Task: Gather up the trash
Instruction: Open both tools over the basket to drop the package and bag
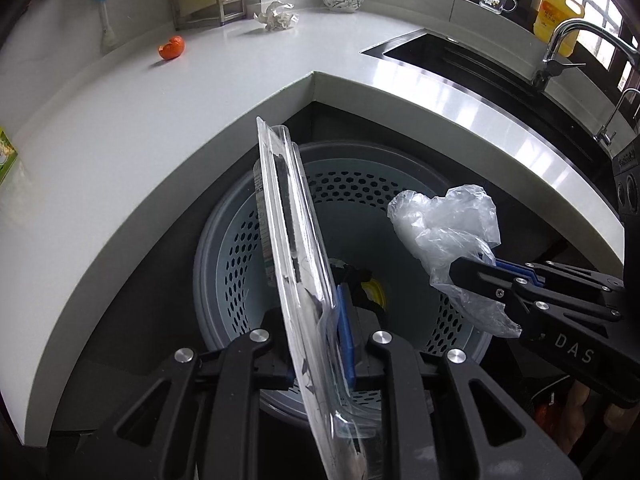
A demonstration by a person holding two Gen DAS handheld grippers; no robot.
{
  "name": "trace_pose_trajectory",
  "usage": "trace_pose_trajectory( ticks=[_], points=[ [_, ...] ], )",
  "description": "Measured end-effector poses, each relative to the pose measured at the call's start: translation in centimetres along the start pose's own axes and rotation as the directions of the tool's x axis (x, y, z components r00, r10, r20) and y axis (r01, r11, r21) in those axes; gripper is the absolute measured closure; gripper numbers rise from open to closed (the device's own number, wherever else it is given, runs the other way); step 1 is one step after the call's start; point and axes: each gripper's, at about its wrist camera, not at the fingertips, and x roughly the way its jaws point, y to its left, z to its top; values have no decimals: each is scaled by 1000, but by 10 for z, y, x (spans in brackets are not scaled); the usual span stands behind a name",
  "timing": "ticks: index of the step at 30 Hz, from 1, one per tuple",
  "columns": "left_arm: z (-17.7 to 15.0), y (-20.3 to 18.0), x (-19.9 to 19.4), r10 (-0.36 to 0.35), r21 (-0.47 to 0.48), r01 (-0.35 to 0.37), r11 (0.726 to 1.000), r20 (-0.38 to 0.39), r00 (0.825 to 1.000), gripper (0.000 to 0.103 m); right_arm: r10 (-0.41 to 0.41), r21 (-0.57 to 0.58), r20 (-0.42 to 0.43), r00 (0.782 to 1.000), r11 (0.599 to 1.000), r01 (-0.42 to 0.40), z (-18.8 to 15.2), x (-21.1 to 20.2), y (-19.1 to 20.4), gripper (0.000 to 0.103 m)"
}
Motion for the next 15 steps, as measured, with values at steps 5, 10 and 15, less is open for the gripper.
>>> trace_pose_trajectory(
  ticks=[5,10,15],
  points=[
    [-1,2,1,8,-4,-8,1000,-4,1000,65,-12,3,2,1000,1000,12,1,0,-2,79],
    [-1,7,-5,37,-16,-37,999,21,999,45,-27,16,30,999,1000,27,2,-7,-6,54],
    [-2,13,-7,49,-38,-48,998,22,999,41,-28,25,43,999,999,27,4,-13,-8,51]
  ],
)
